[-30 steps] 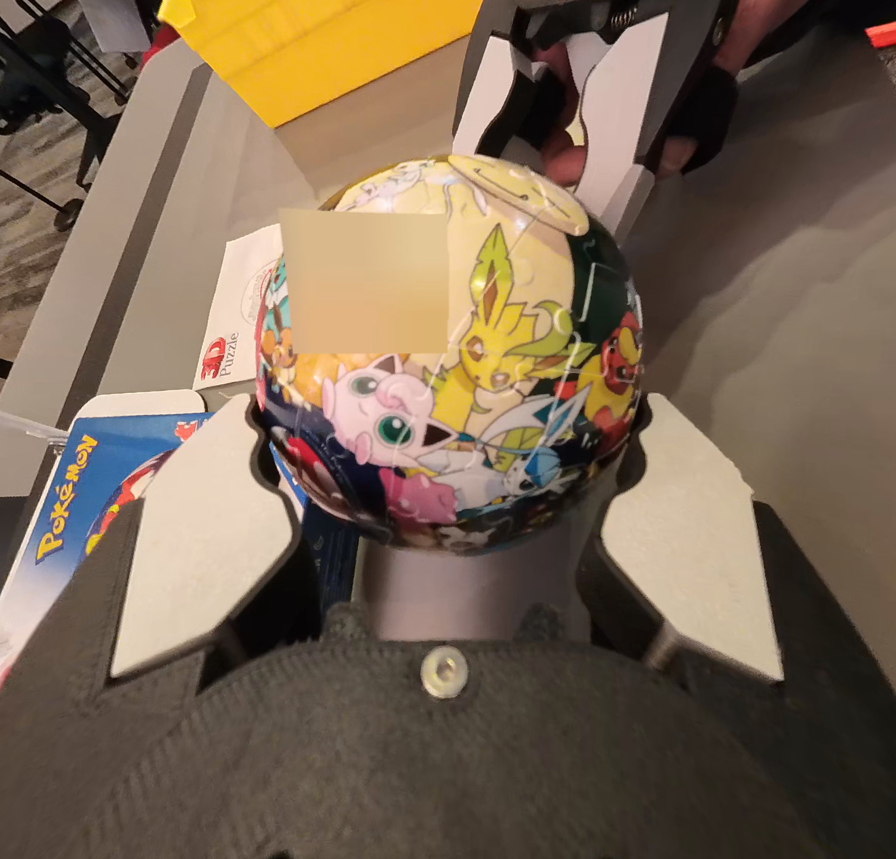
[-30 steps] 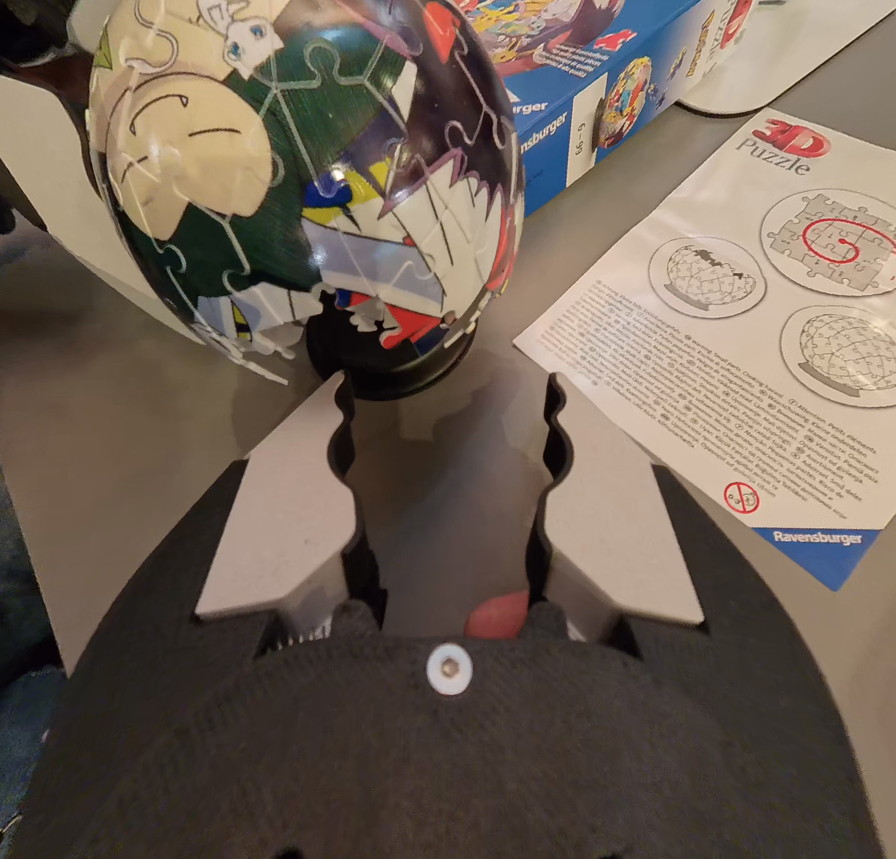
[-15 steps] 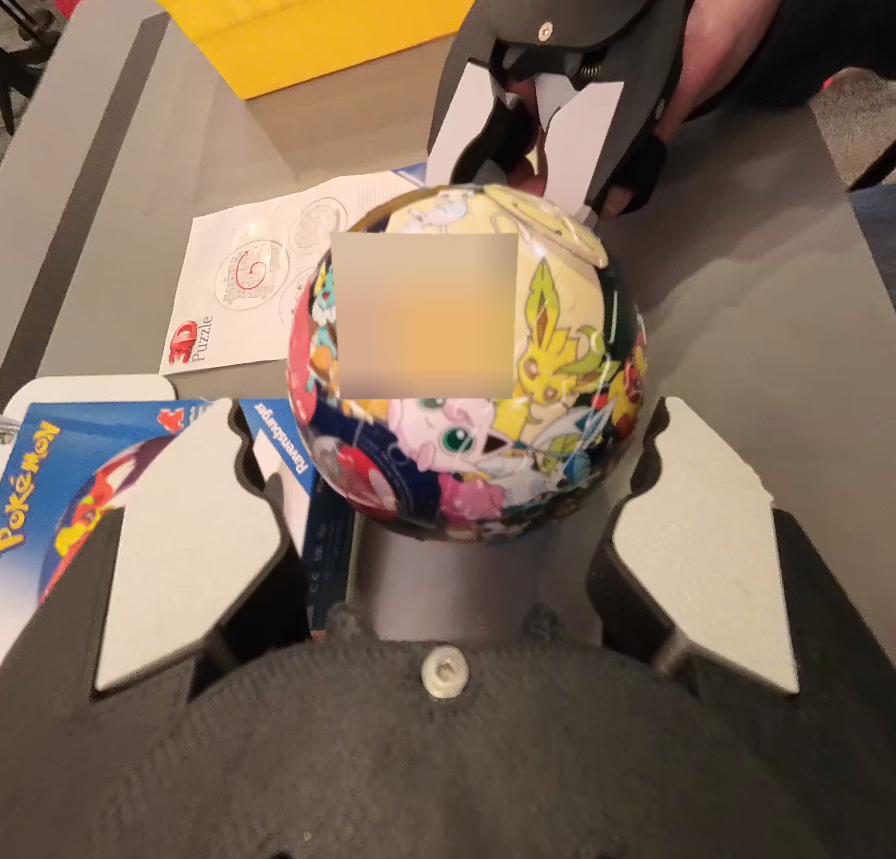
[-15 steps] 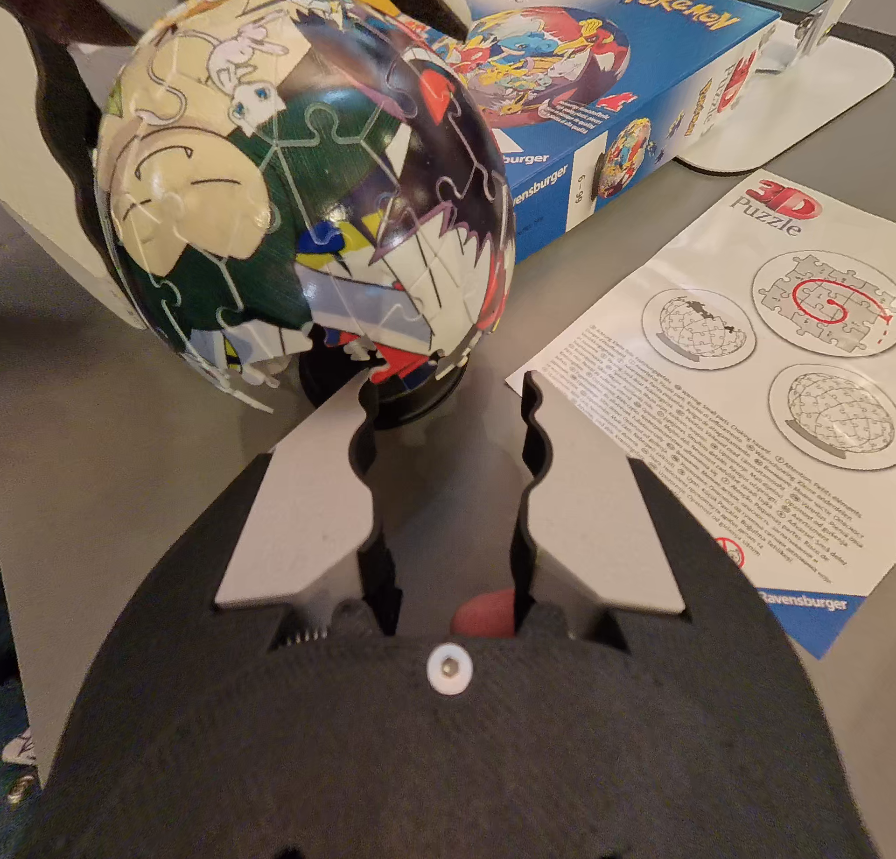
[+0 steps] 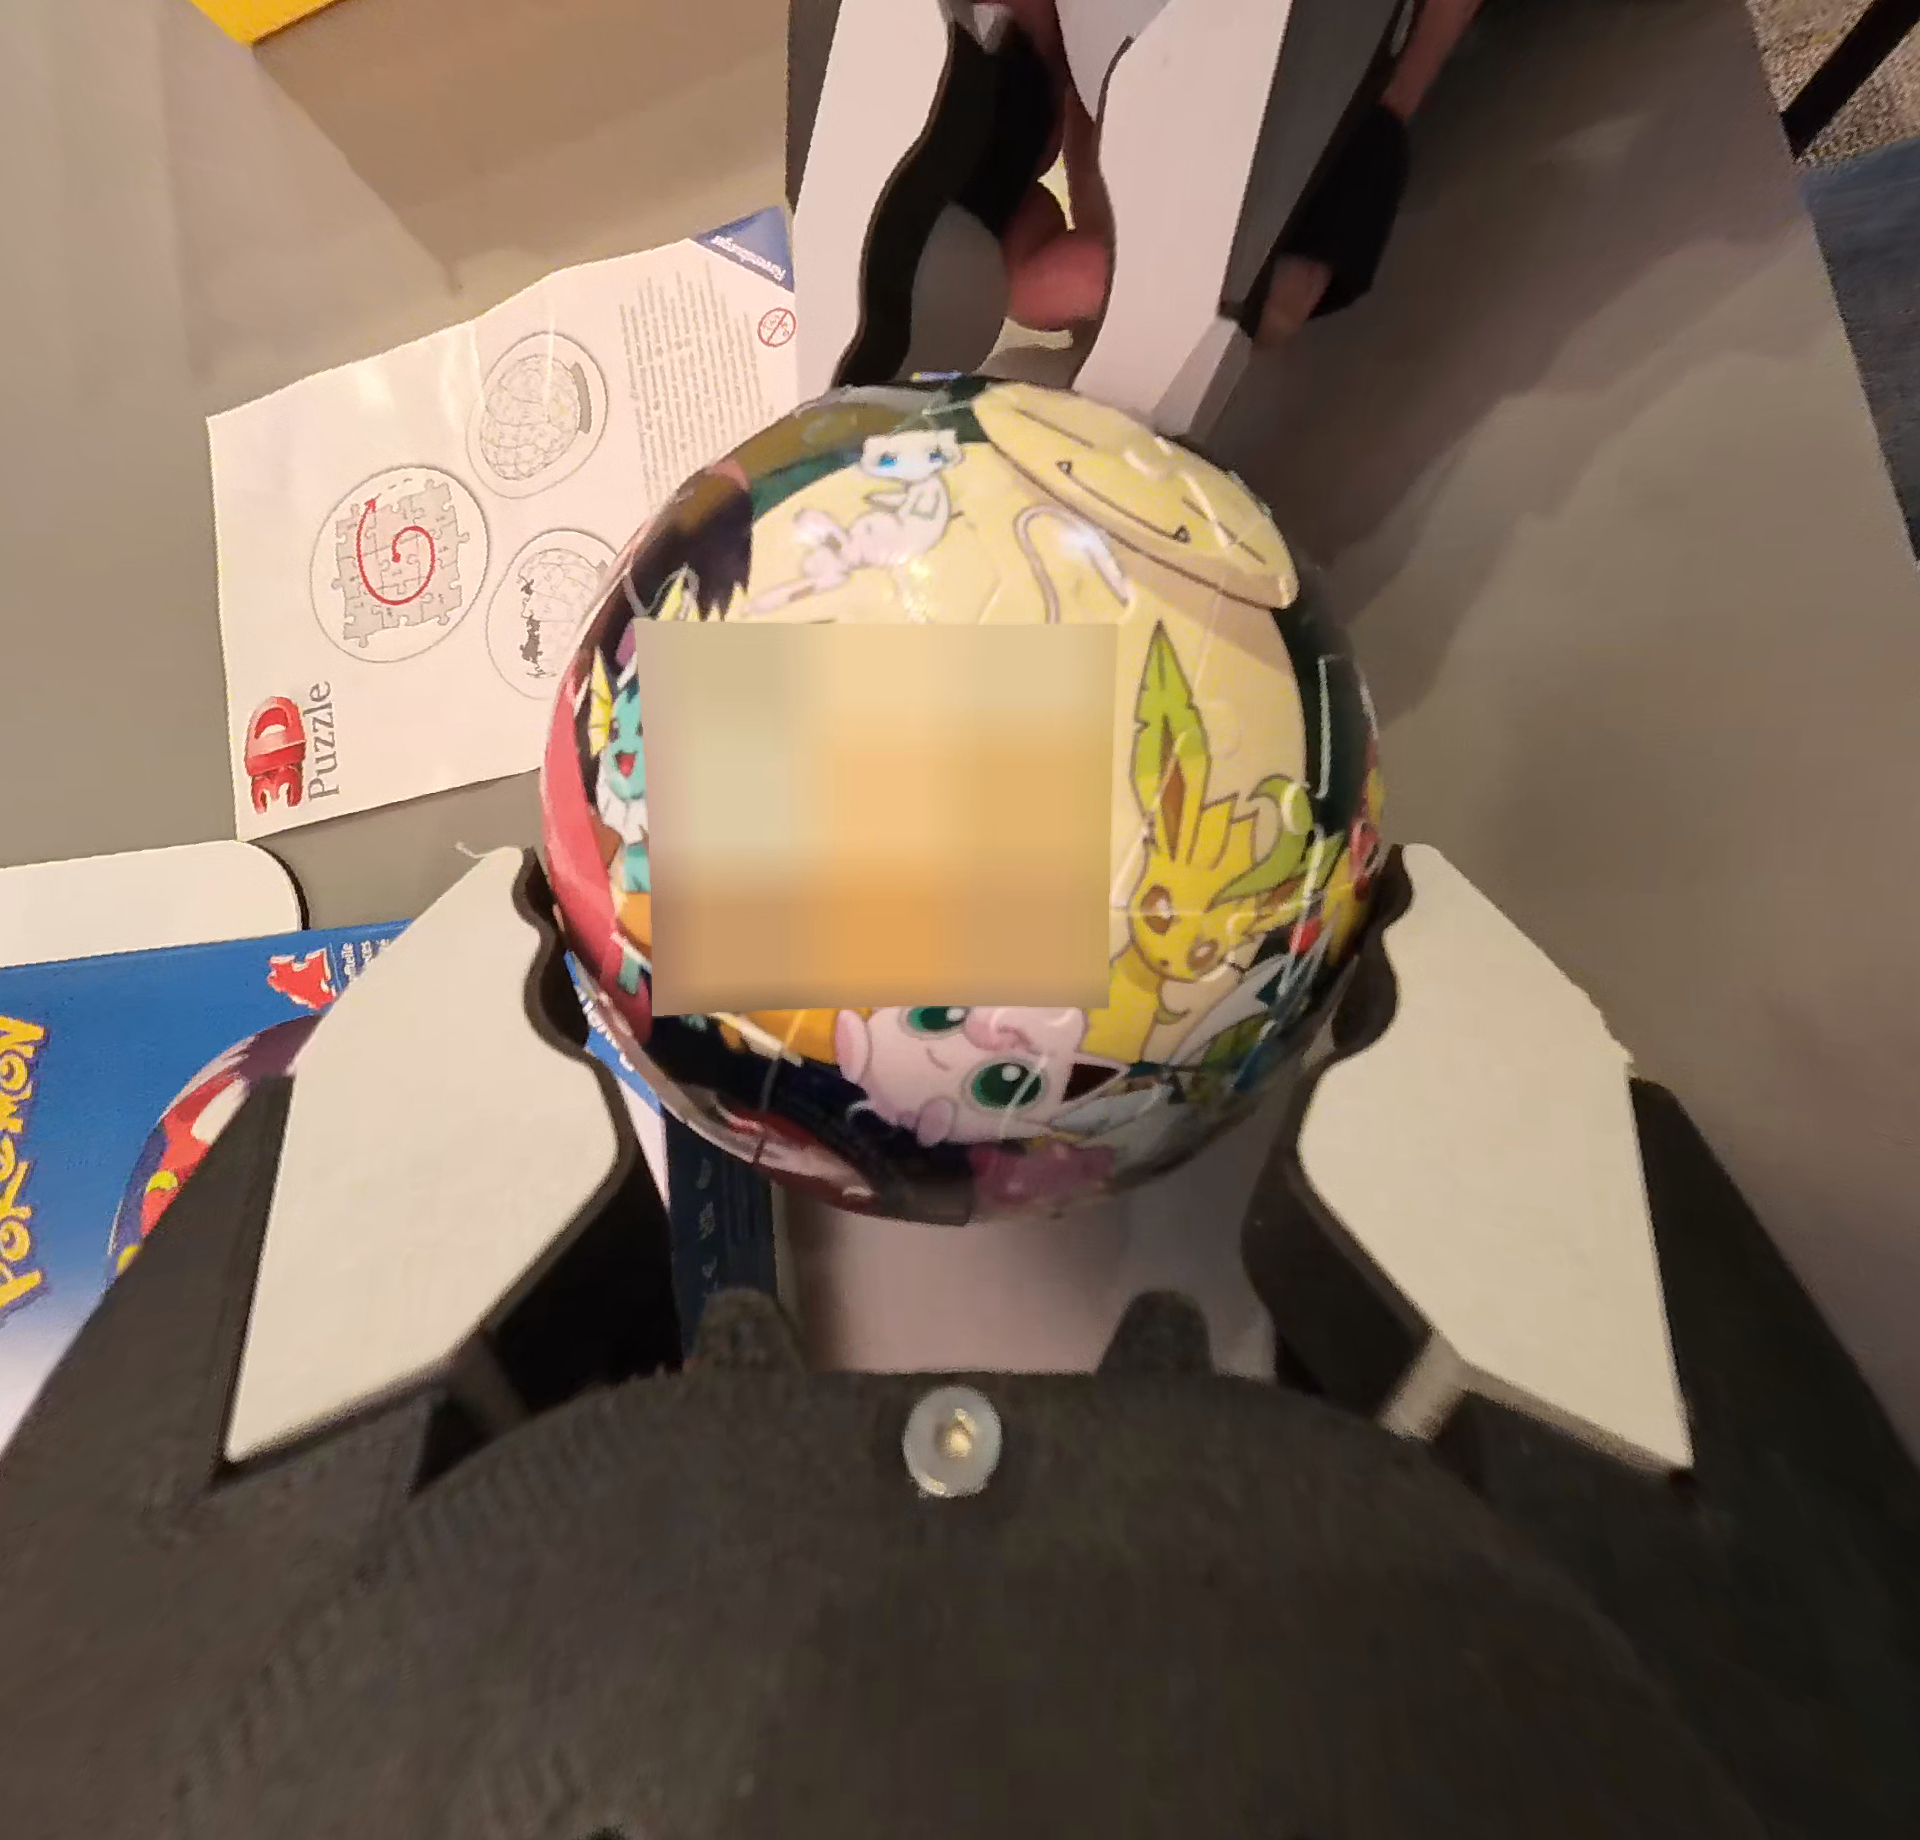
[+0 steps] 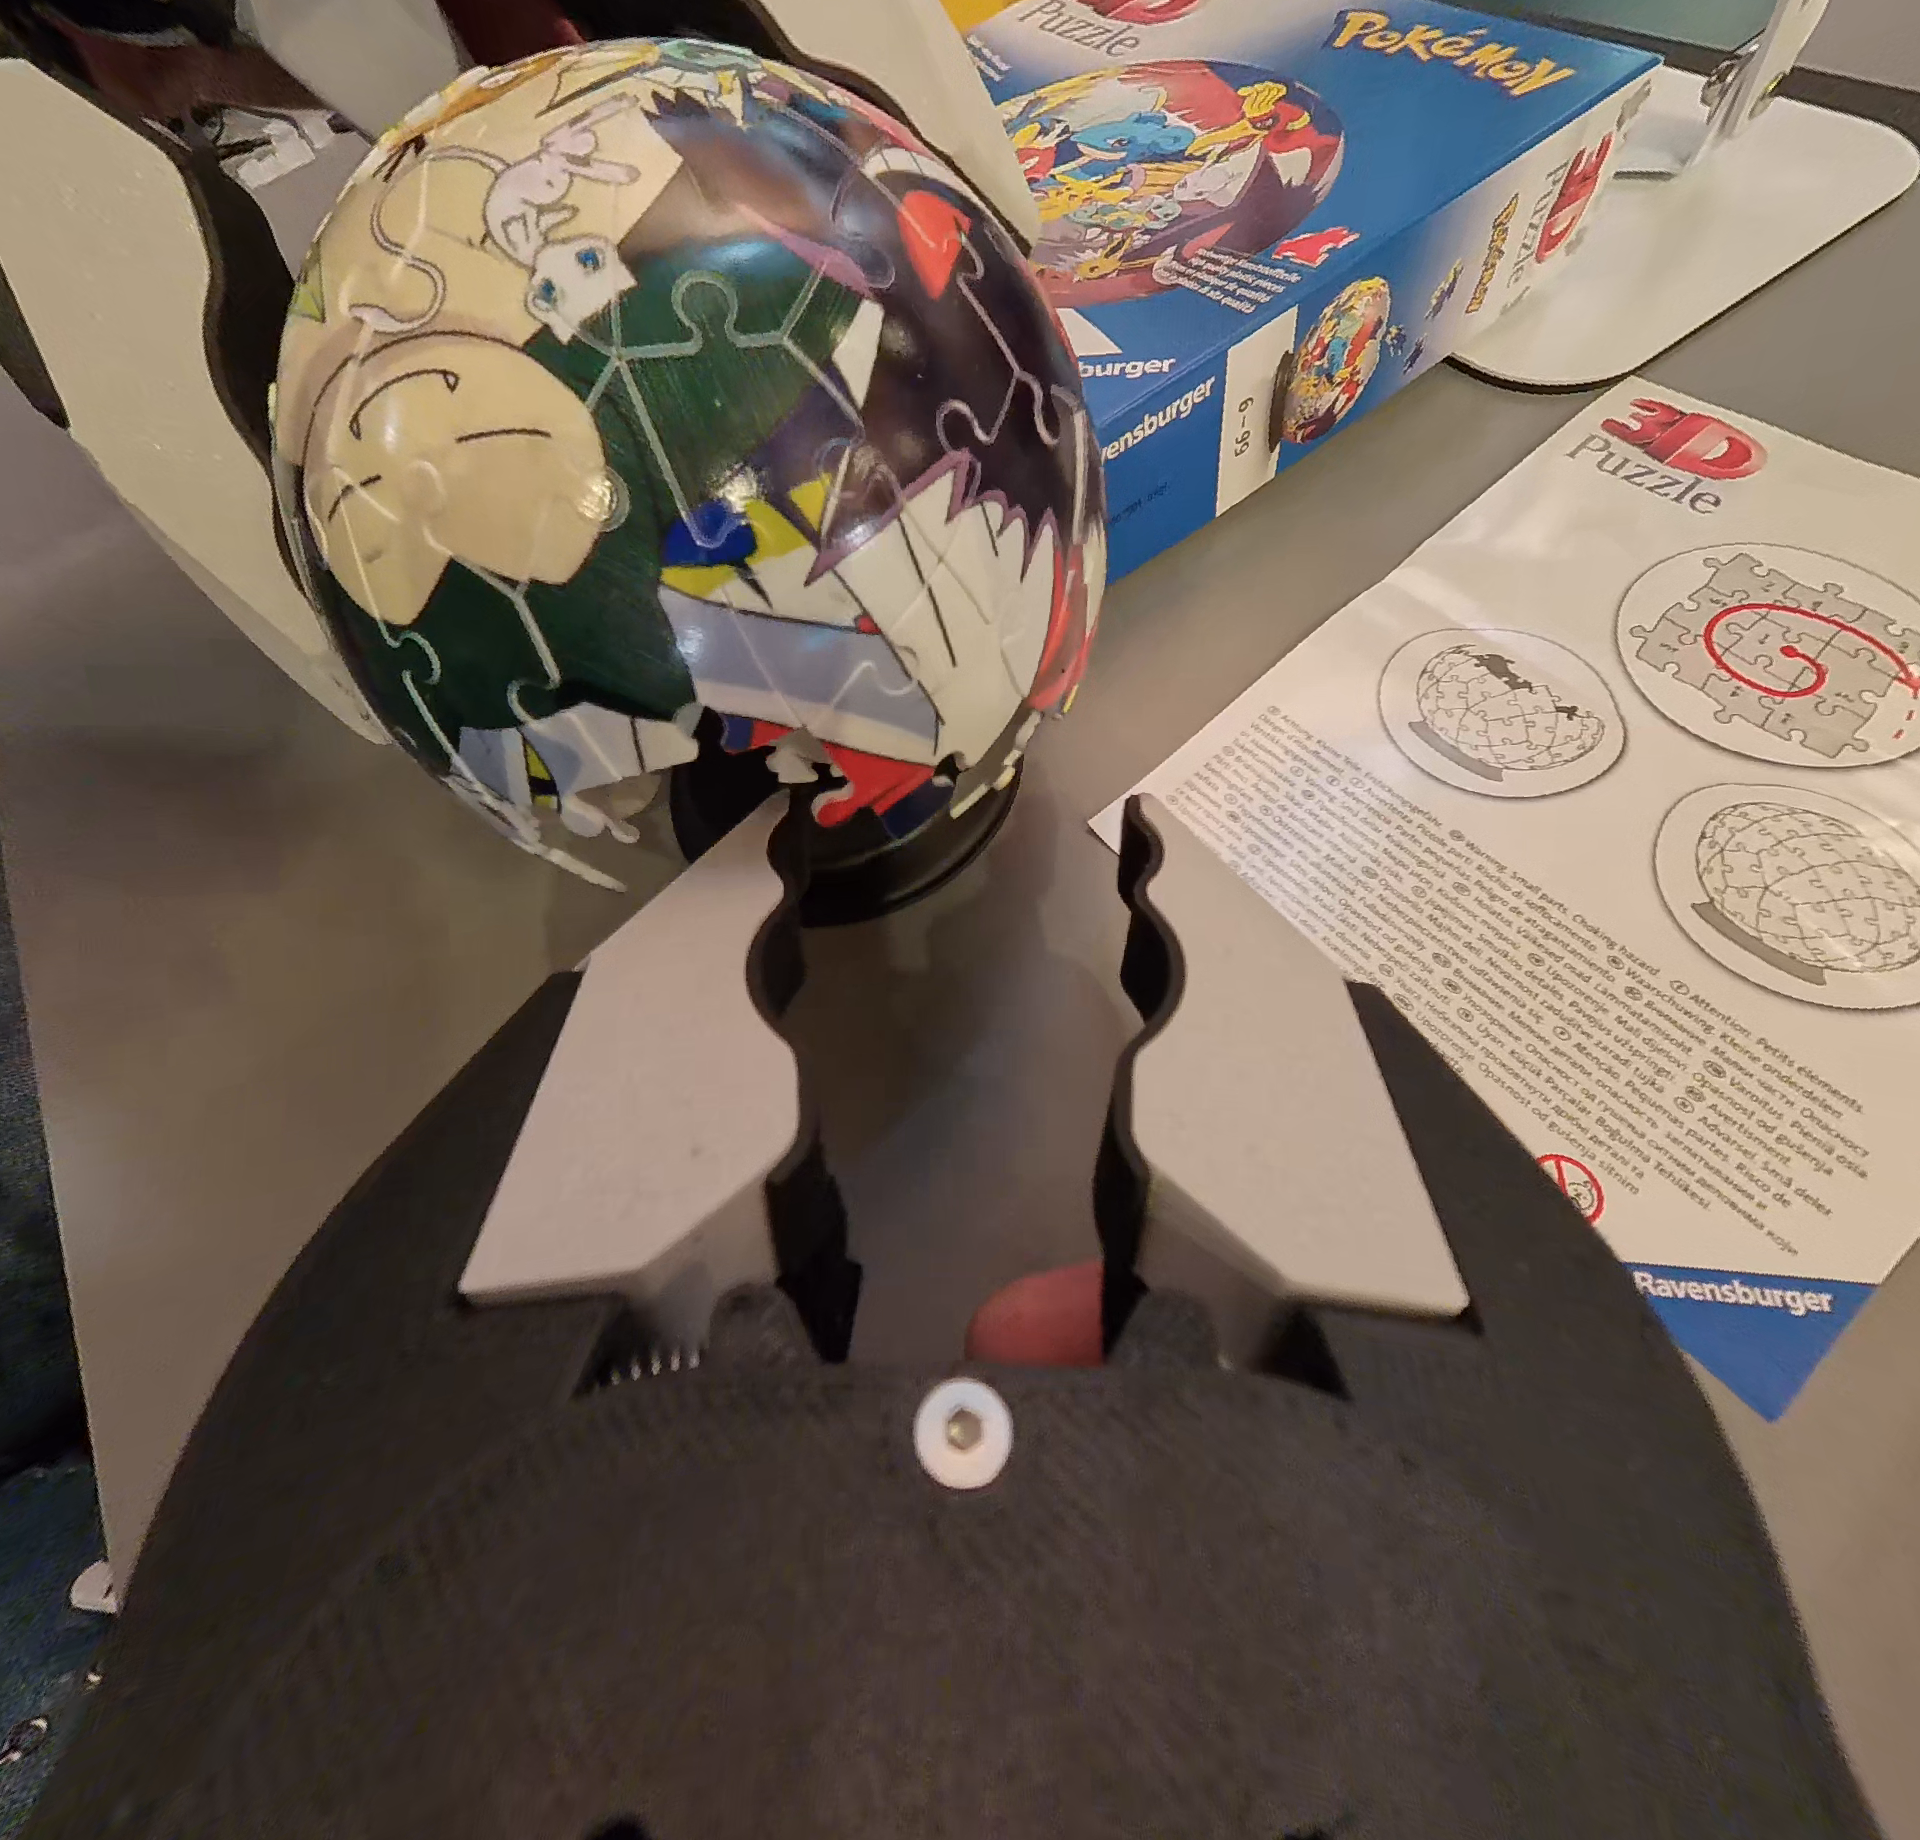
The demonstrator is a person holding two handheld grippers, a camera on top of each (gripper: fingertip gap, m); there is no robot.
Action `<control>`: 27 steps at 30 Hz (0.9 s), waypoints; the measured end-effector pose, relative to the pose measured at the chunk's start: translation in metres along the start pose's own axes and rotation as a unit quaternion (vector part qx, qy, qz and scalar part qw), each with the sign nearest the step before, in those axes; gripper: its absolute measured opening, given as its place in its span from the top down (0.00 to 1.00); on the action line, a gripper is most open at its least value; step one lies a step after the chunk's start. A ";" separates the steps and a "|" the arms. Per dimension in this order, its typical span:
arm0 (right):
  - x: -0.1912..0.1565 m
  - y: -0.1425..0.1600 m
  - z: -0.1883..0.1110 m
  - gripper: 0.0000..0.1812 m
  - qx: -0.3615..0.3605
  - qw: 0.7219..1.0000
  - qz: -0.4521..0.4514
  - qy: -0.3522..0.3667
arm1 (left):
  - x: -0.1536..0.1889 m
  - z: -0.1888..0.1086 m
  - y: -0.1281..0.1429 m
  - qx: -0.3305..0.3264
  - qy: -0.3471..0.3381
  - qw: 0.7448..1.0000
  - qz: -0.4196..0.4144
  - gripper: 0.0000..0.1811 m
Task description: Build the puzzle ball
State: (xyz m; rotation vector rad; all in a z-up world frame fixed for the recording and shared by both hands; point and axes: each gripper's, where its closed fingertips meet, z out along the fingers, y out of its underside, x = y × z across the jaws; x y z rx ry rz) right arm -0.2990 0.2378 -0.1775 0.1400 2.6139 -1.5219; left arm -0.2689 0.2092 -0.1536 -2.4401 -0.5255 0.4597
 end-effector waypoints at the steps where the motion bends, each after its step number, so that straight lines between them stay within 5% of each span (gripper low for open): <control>1: 0.000 0.000 0.000 0.68 0.000 1.000 0.000 0.000 | 0.000 0.000 0.000 0.003 -0.002 1.000 -0.002 0.23; 27: 0.005 0.001 -0.004 0.69 -0.003 1.000 0.007 -0.001 | -0.009 -0.006 -0.012 0.067 -0.056 0.996 0.018 0.24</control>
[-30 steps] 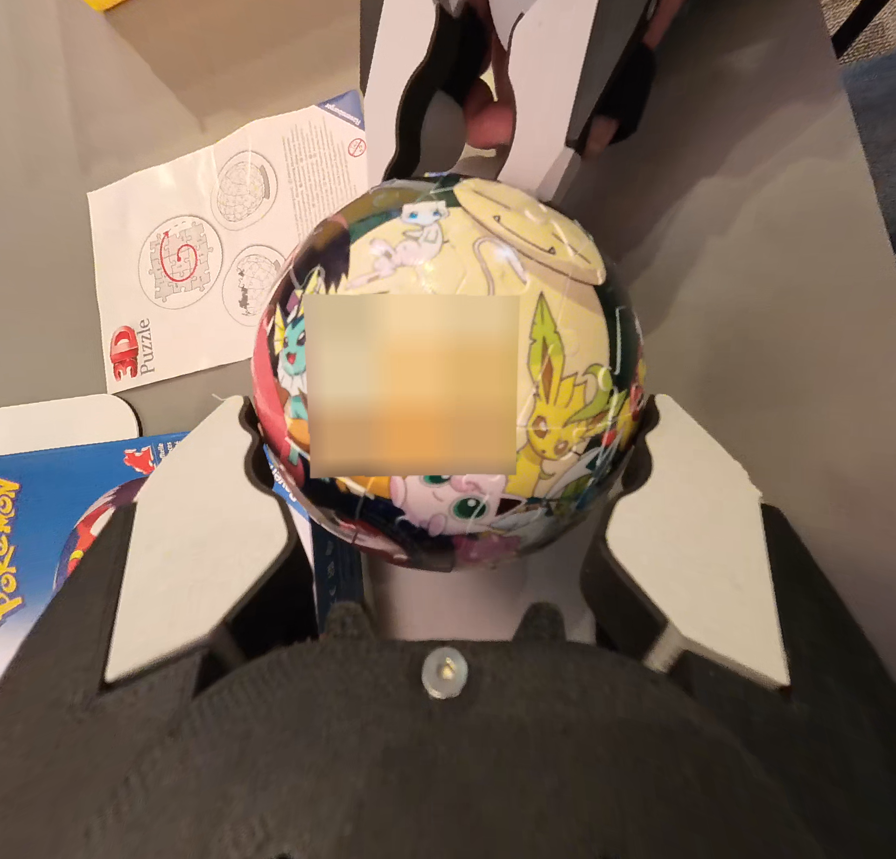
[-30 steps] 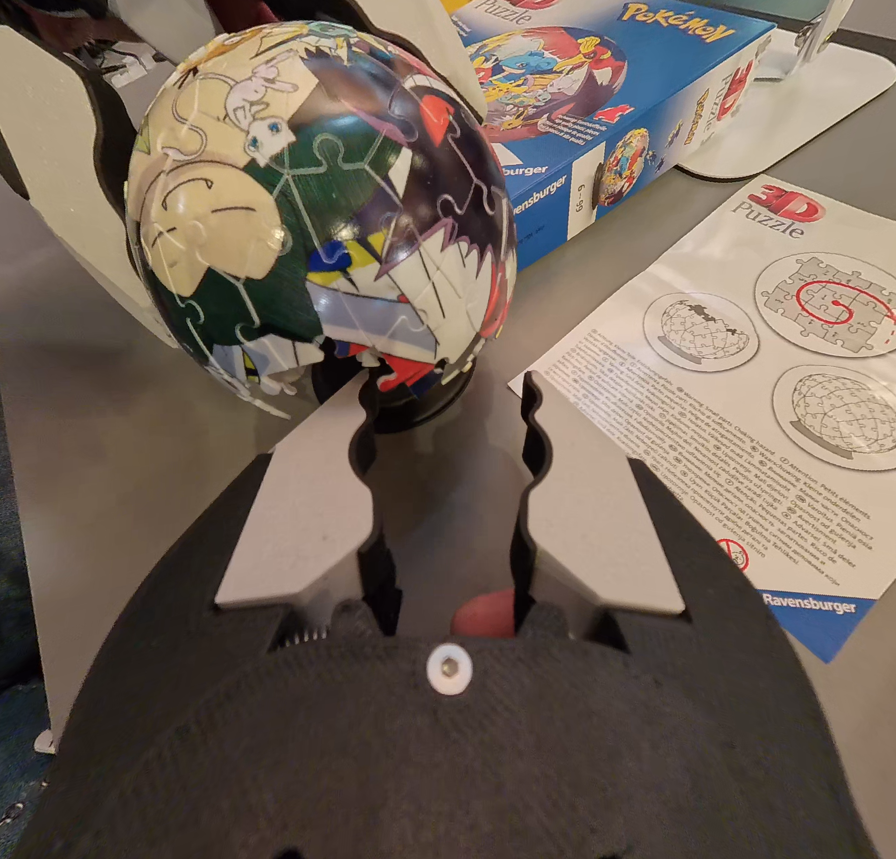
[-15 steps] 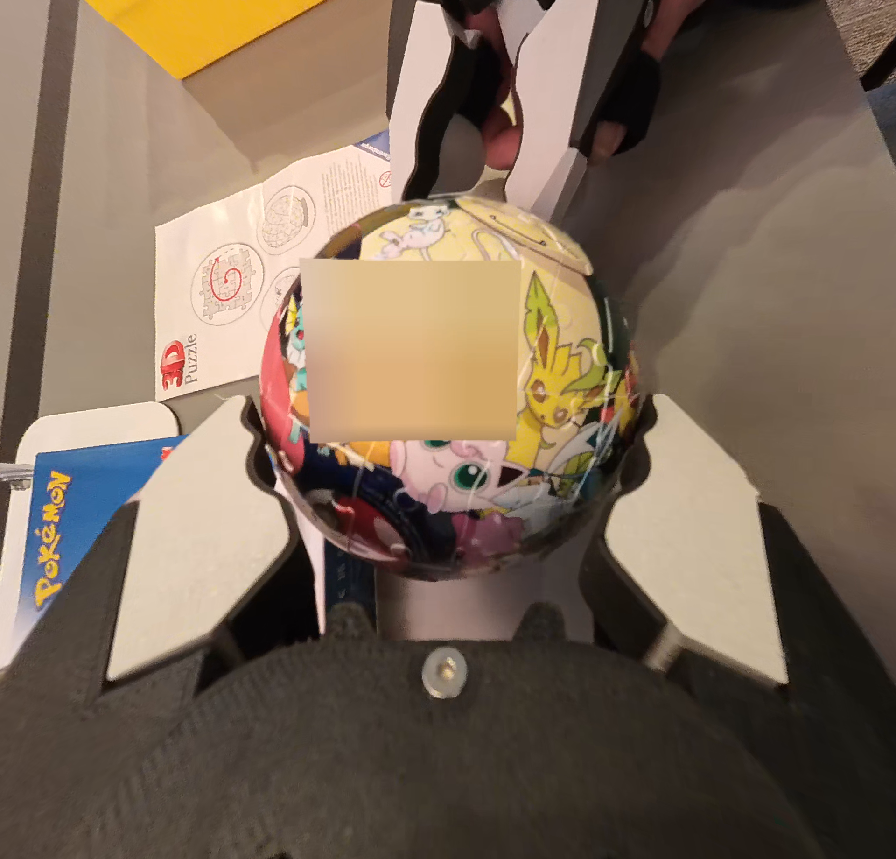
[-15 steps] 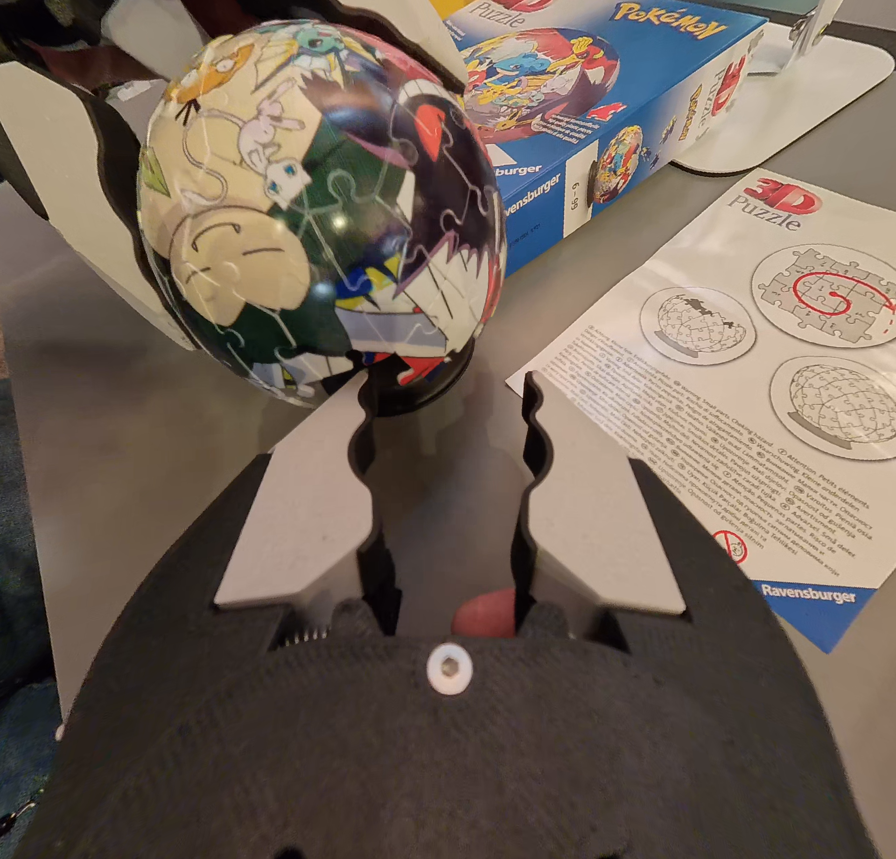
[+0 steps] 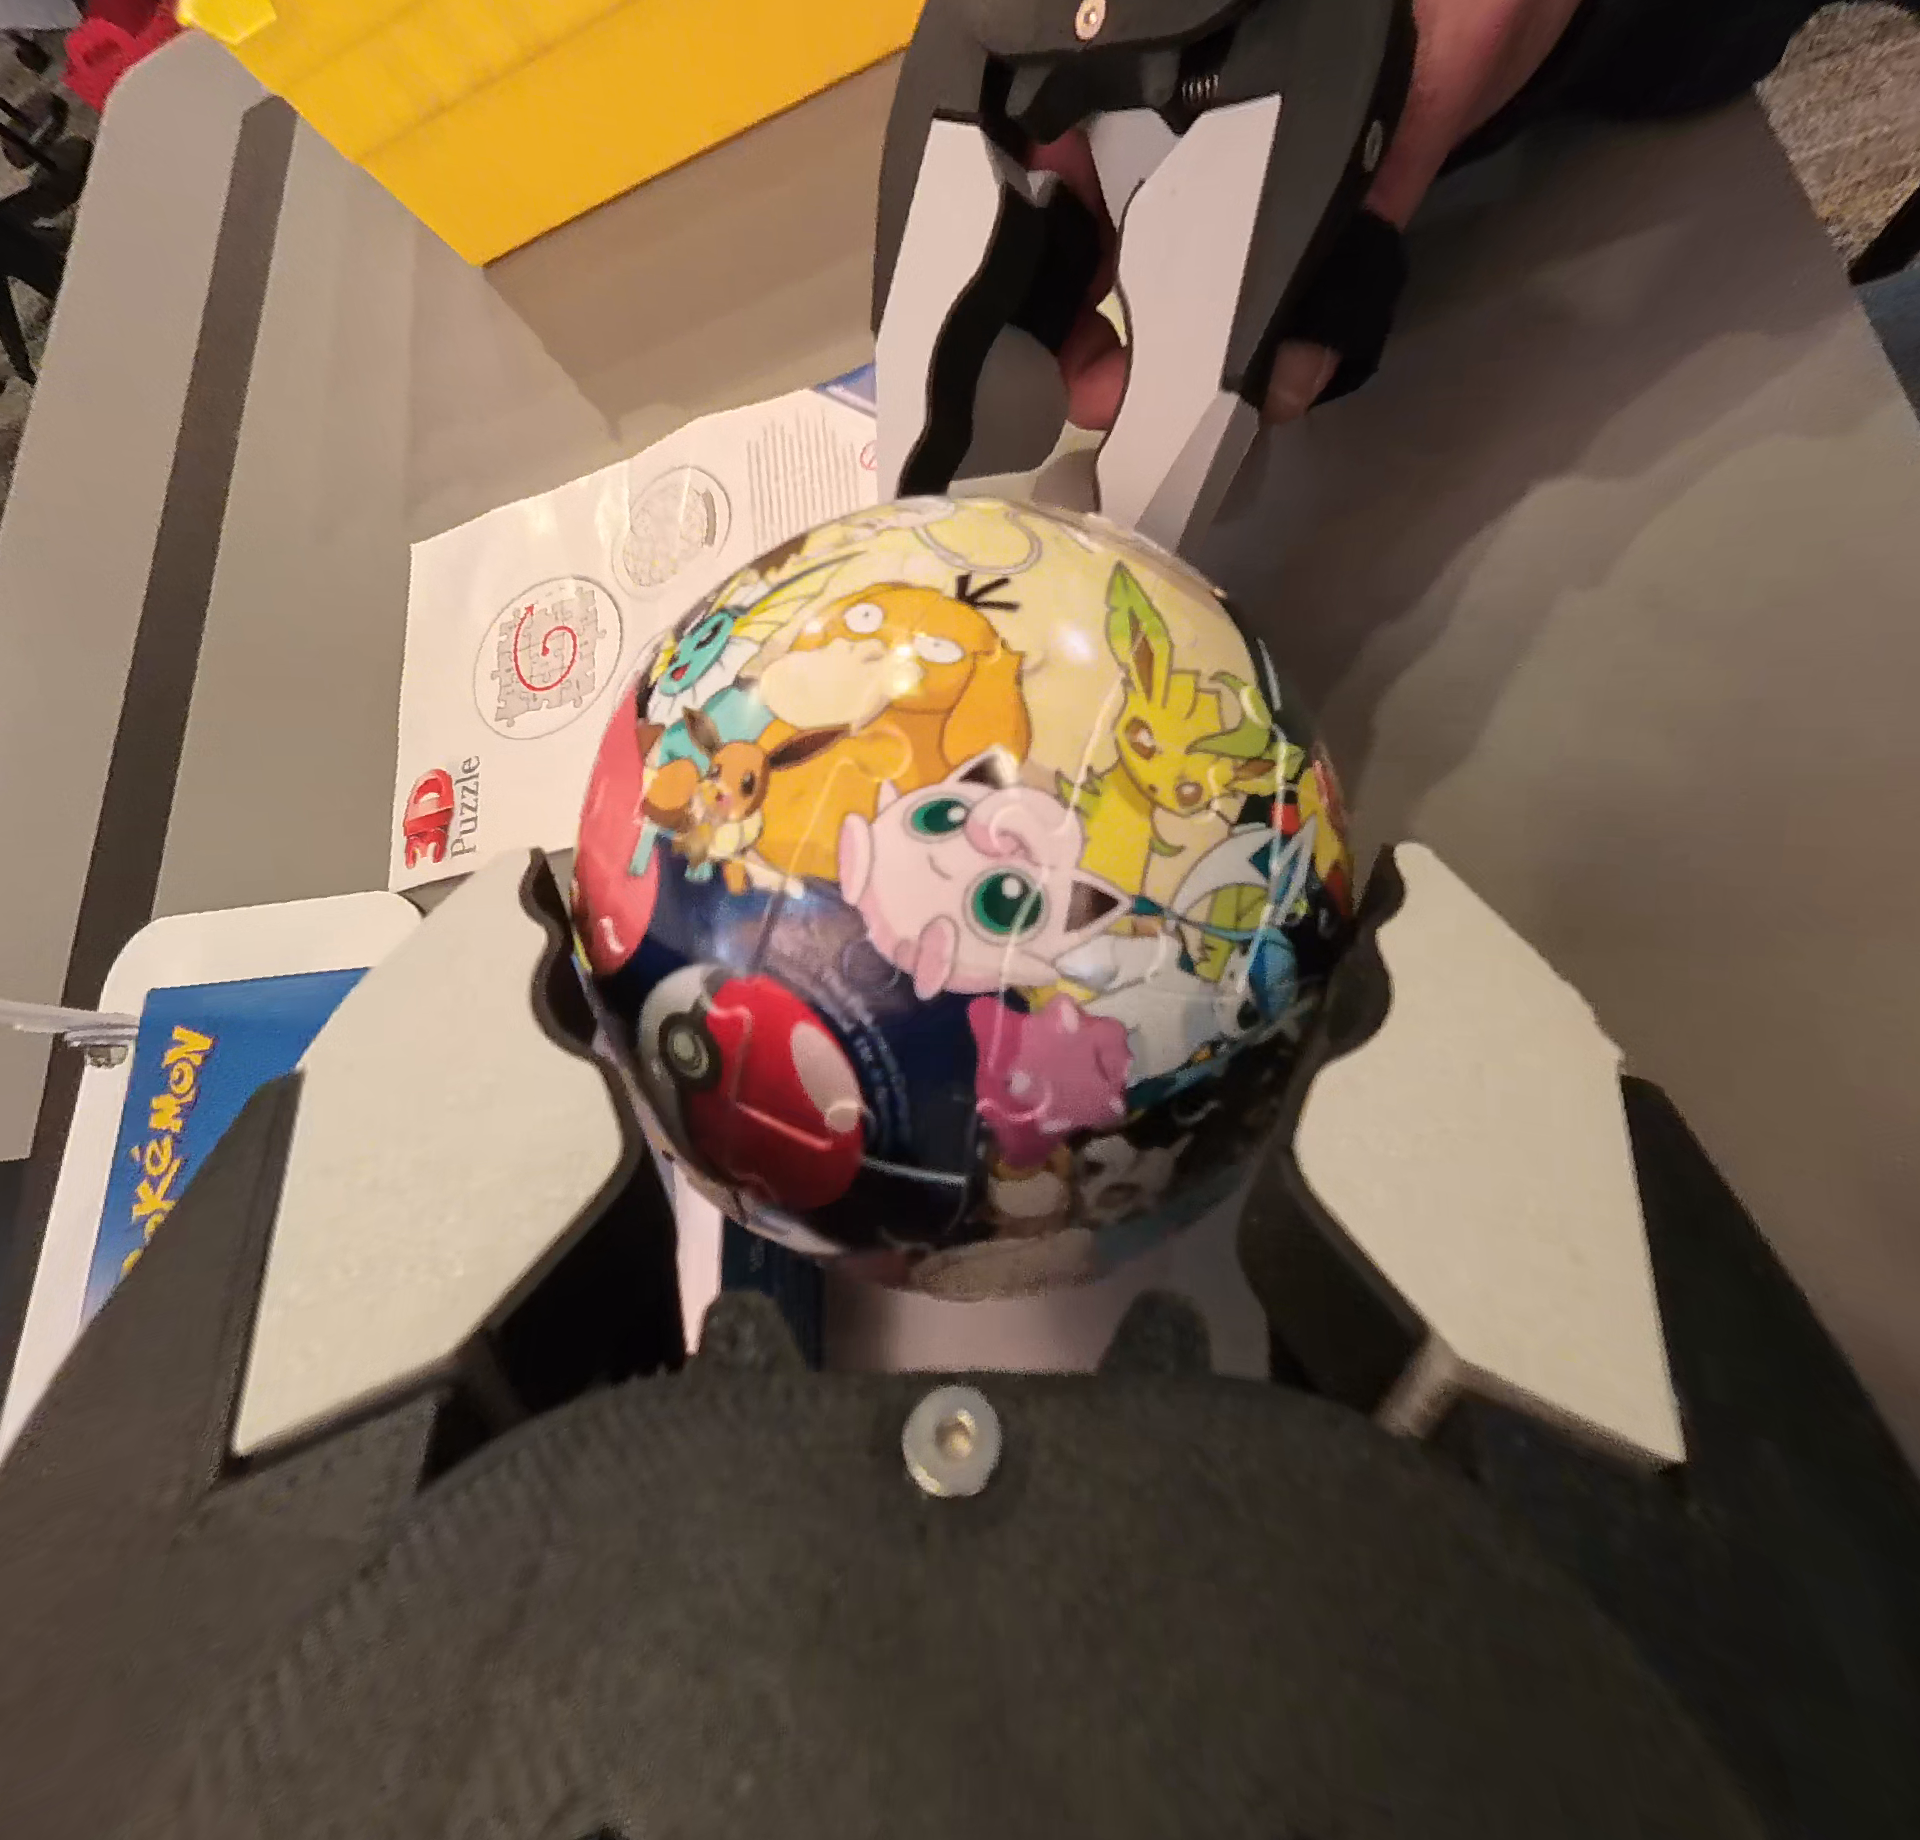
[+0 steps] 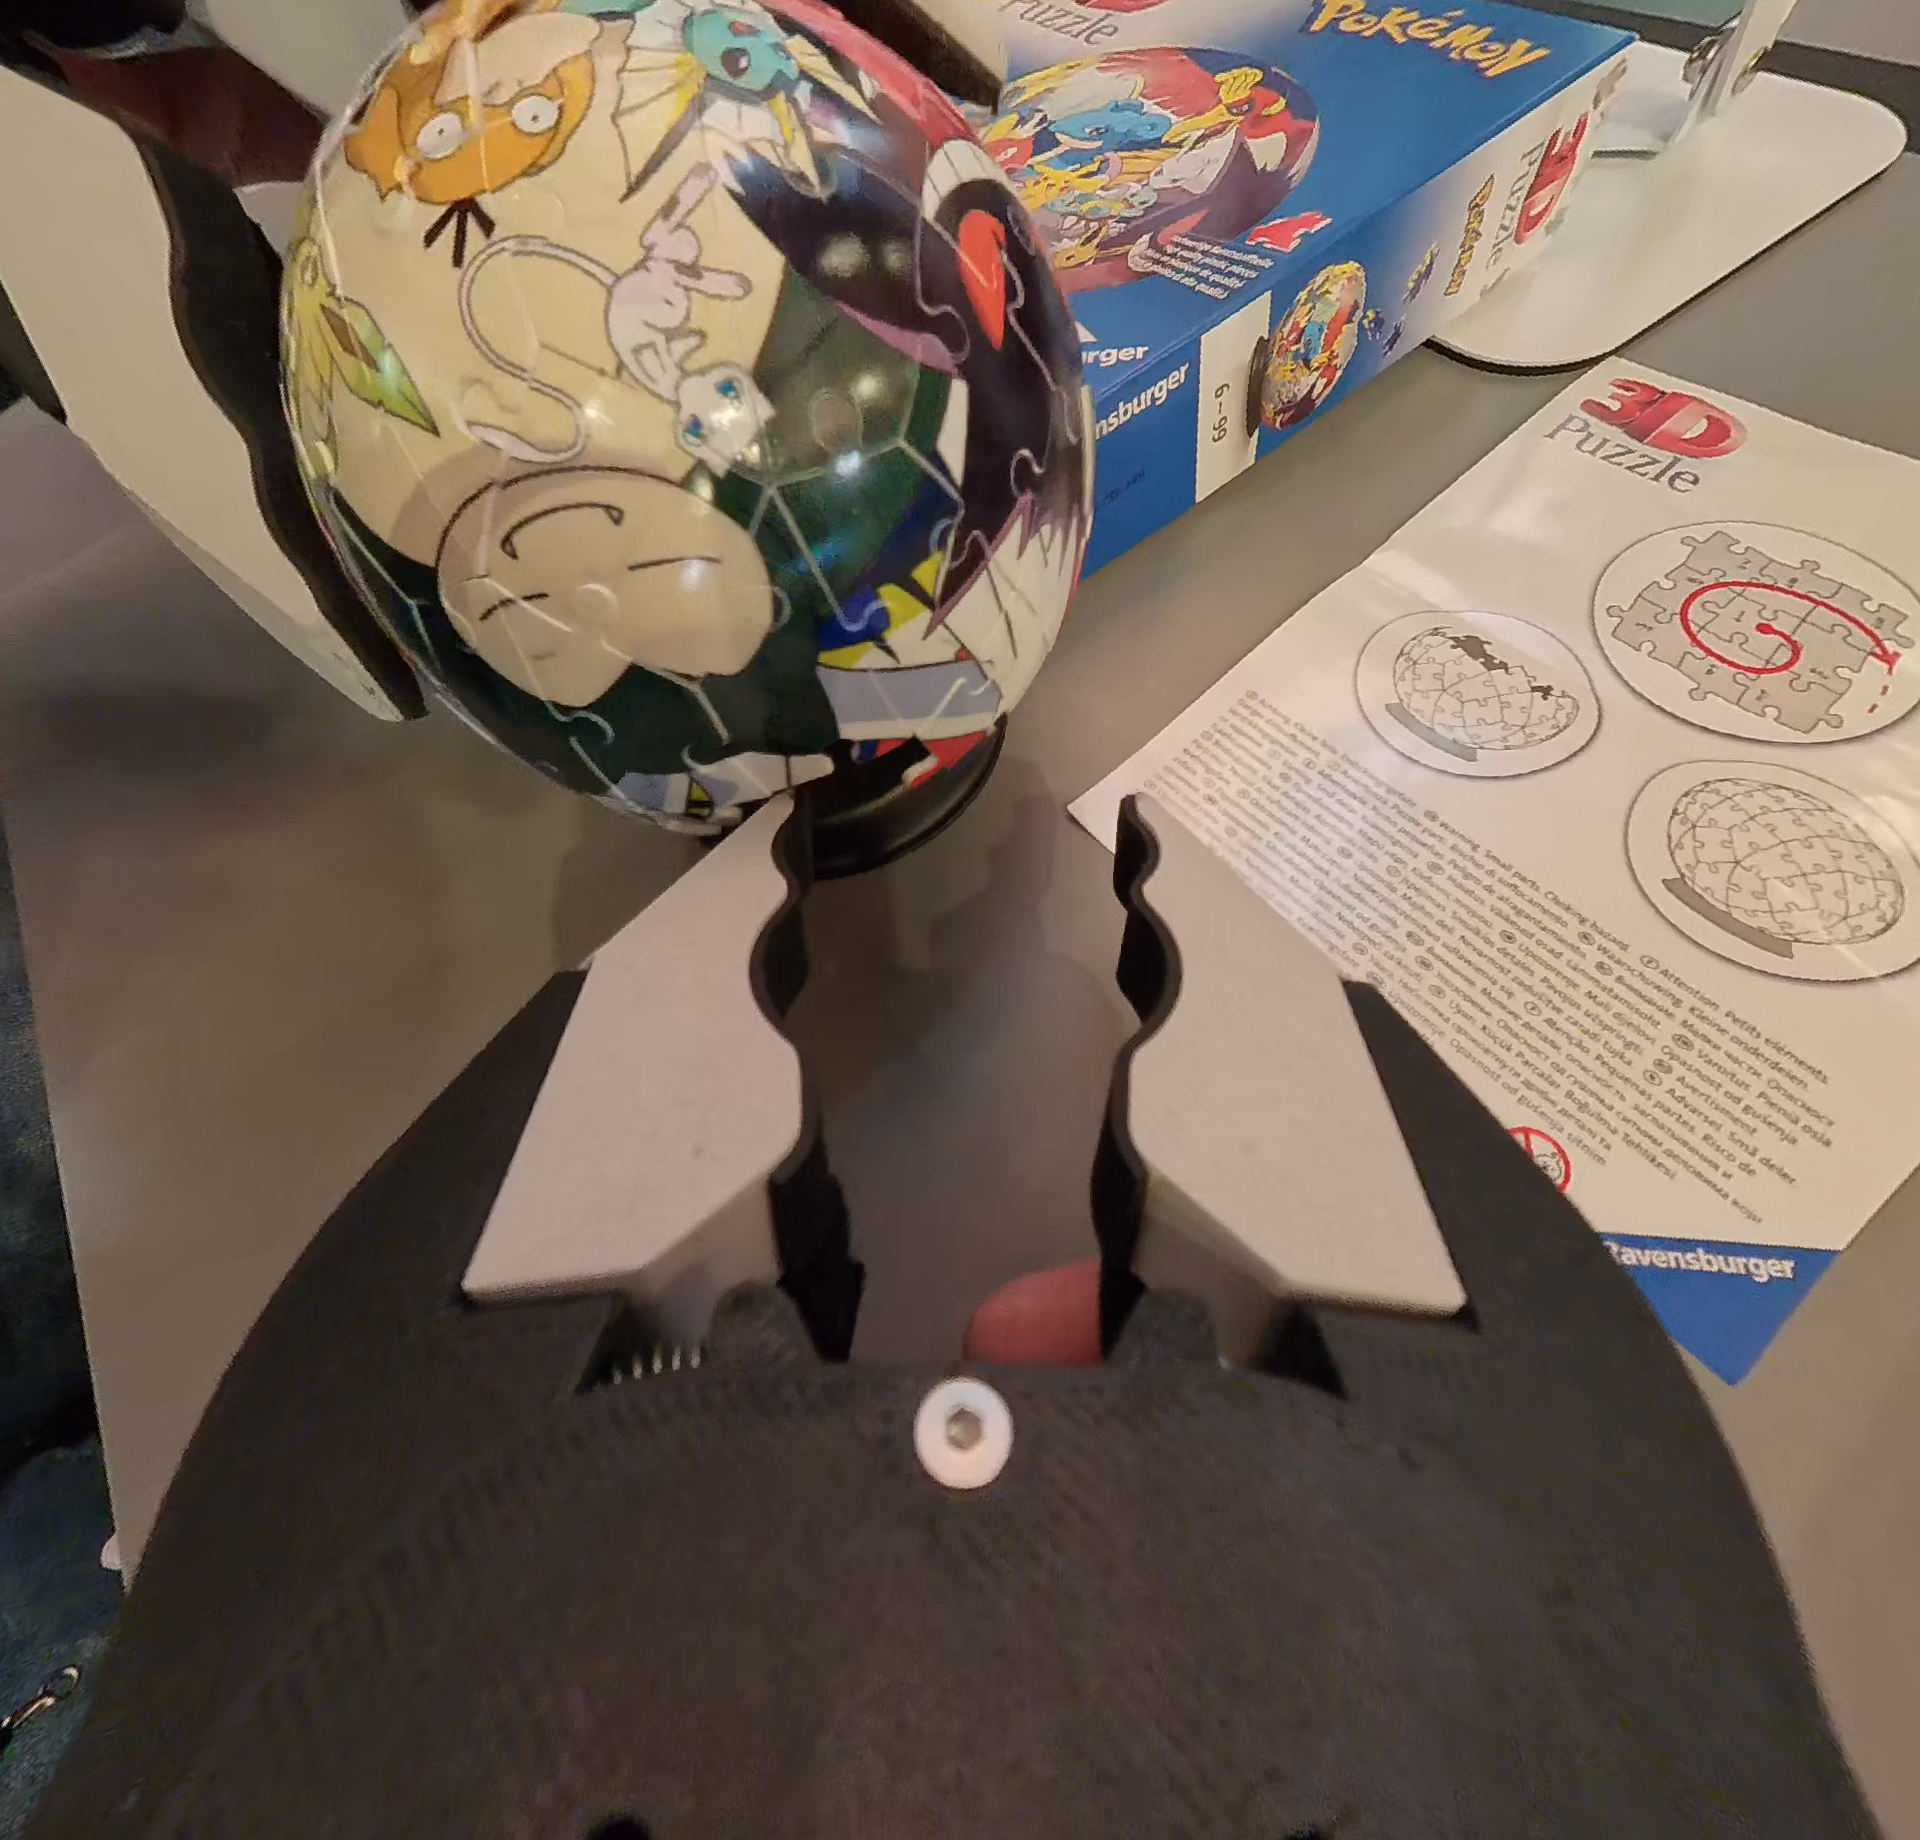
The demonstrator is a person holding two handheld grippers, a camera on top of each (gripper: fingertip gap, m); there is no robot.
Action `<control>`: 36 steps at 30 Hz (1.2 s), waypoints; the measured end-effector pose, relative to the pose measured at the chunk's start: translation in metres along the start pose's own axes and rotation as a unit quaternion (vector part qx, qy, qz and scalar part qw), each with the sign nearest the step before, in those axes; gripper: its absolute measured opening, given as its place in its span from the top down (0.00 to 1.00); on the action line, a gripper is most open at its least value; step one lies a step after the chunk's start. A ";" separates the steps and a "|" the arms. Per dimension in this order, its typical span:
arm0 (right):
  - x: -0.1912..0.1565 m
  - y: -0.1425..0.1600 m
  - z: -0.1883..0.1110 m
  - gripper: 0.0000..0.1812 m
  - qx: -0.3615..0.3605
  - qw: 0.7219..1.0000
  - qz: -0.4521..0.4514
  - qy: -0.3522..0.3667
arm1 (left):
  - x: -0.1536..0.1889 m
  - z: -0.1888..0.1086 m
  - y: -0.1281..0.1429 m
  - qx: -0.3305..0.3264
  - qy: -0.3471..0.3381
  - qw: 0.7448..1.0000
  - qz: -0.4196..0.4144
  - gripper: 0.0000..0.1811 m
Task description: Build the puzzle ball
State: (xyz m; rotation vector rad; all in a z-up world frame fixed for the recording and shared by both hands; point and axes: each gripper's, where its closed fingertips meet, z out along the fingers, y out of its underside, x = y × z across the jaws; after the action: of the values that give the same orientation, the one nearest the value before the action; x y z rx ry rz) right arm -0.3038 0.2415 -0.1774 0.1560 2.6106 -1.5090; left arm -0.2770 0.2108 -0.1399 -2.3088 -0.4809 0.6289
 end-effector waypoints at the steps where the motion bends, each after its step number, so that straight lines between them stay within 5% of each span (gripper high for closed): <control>1: 0.000 0.001 0.000 0.69 -0.001 1.000 -0.001 0.000 | -0.001 0.000 -0.001 0.006 -0.002 1.000 -0.003 0.24; 36: 0.003 -0.004 -0.022 0.71 -0.019 0.999 -0.034 -0.010 | -0.006 0.002 -0.026 0.198 -0.002 0.977 -0.077 0.25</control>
State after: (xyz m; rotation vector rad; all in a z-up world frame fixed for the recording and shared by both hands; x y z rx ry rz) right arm -0.3087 0.2587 -0.1630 0.0496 2.6531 -1.4731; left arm -0.2869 0.2272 -0.1212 -1.8751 -0.4810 0.5935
